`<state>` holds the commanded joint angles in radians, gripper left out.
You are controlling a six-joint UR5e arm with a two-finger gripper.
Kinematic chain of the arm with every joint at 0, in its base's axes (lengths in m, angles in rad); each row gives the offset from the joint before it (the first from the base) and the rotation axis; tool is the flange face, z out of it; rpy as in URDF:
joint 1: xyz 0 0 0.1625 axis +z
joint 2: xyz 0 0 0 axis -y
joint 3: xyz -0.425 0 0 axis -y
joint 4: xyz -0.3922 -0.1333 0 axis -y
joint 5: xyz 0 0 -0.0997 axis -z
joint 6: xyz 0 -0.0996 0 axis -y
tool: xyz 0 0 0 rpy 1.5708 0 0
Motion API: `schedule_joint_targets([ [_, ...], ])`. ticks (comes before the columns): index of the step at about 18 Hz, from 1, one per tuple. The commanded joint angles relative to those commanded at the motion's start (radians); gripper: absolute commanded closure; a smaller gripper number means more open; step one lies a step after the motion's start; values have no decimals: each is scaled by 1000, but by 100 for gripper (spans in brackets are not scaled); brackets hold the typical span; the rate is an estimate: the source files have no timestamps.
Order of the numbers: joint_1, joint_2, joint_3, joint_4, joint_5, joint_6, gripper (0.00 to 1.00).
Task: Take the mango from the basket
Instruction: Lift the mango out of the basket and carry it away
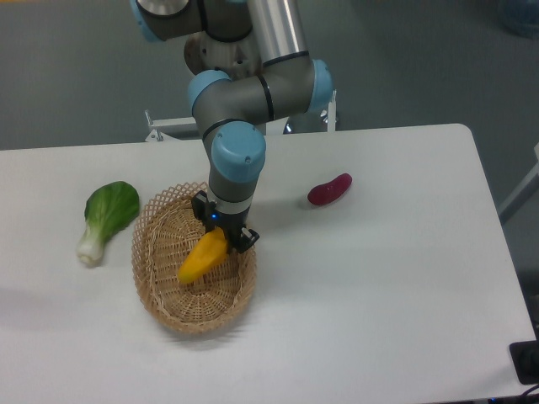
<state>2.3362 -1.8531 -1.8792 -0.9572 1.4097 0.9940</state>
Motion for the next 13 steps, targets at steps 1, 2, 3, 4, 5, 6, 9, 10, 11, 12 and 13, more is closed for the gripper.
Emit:
schedule_joint_targets([
  [1, 11, 0, 9, -6, 0, 0, 96],
  [2, 21, 0, 20, -15, -2, -2, 95],
  [3, 34, 2, 29, -23, -3, -2, 95],
  [4, 44, 2, 37, -26, -5, -2, 95],
  [5, 54, 0, 43, -26, -5, -2, 95],
  [6, 60, 2, 51, -26, -5, -2, 95],
  [9, 100, 2, 67, -26, -5, 2, 95],
  [10, 116, 2, 77, -28, -5, 2, 95],
  [11, 130, 2, 86, -26, -5, 3, 95],
  [12, 144, 2, 101, -26, -5, 5, 95],
  [13, 159, 2, 115, -26, -2, 5, 95],
])
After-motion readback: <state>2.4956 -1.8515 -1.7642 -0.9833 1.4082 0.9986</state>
